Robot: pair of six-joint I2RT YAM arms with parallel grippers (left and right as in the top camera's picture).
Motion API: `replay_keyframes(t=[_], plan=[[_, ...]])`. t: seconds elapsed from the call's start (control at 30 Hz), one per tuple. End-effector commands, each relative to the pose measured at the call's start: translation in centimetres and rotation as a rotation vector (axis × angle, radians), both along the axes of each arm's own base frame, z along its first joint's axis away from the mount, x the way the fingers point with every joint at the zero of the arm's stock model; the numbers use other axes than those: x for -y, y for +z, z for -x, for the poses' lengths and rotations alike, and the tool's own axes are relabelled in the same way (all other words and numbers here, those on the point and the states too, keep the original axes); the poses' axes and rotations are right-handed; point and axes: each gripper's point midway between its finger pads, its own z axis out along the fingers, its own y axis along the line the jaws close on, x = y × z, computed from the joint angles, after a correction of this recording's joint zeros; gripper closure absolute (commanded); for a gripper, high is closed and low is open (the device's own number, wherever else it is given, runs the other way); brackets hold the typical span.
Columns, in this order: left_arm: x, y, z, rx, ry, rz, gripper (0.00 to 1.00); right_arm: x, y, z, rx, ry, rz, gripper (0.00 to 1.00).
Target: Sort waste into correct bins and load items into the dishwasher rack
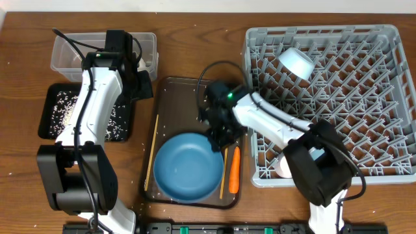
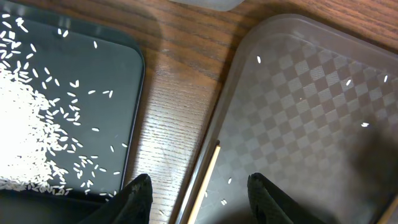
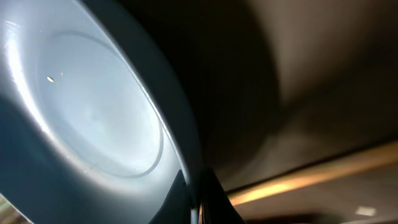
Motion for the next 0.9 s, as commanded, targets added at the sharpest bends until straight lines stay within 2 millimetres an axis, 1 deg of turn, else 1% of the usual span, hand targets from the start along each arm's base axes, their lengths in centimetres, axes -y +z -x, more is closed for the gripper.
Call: replay_keyframes(t=[0.0, 0.1, 0.17, 0.2, 0.3, 0.33, 0.37, 0.43, 0.47, 0.57, 0.6, 0.67, 0.73, 0.8, 0.87], plan=[[-0.2, -0.4, 0.2, -0.012, 0.011, -0.010, 0.49, 0.5, 2.2, -4.9, 0.044, -0.153, -0.054, 0.99], [-0.2, -0.4, 0.2, -0.013, 0.010, -0.010, 0.49, 1.7, 3.1, -7.5, 0.077, -0.225, -0.076, 0.99], [-0.2, -0.4, 0.2, -0.013, 0.010, -0.010, 0.49, 2.2, 3.2, -8.4, 0.078, -0.273, -0.079, 0.99], [-0.2, -0.4, 0.2, -0.013, 0.010, -0.010, 0.49, 2.3, 3.2, -8.5, 0.074, -0.290, -0.077, 0.99], [-0.2, -0.4, 0.2, -0.012, 0.010, -0.010, 0.49, 2.0, 3.1, -8.5, 0.068, -0.306, -0.073, 0.87], [-0.2, -0.4, 0.2, -0.012, 0.010, -0.010, 0.49, 2.0, 3.0, -8.4, 0.074, -0.306, -0.063, 0.85], [-0.2, -0.4, 0.2, -0.013, 0.010, -0.010, 0.49, 2.0, 2.9, -8.4, 0.082, -0.305, -0.051, 0.86], [-0.2, -0.4, 0.2, -0.013, 0.010, -0.010, 0.49, 2.2, 2.6, -8.5, 0.103, -0.311, -0.012, 0.97], [-0.2, -0.4, 0.2, -0.013, 0.010, -0.010, 0.49, 2.3, 2.5, -8.5, 0.112, -0.312, 0.001, 0.99], [-0.2, -0.4, 0.2, -0.012, 0.010, -0.010, 0.49, 2.2, 2.4, -8.7, 0.136, -0.317, 0.017, 0.98], [-0.2, -0.4, 0.2, -0.013, 0.010, -0.010, 0.49, 2.2, 2.3, -8.9, 0.141, -0.331, 0.026, 0.95], [-0.2, -0.4, 0.2, -0.013, 0.010, -0.010, 0.49, 2.6, 2.2, -9.3, 0.154, -0.368, 0.049, 0.82], [-0.2, -0.4, 0.2, -0.013, 0.010, -0.010, 0.49, 3.0, 2.1, -9.8, 0.167, -0.426, 0.080, 0.70], [-0.2, -0.4, 0.2, -0.013, 0.010, -0.010, 0.49, 3.0, 2.1, -10.1, 0.167, -0.472, 0.083, 0.63], [-0.2, -0.4, 0.2, -0.013, 0.010, -0.010, 0.49, 2.5, 2.0, -10.2, 0.163, -0.500, 0.080, 0.59]])
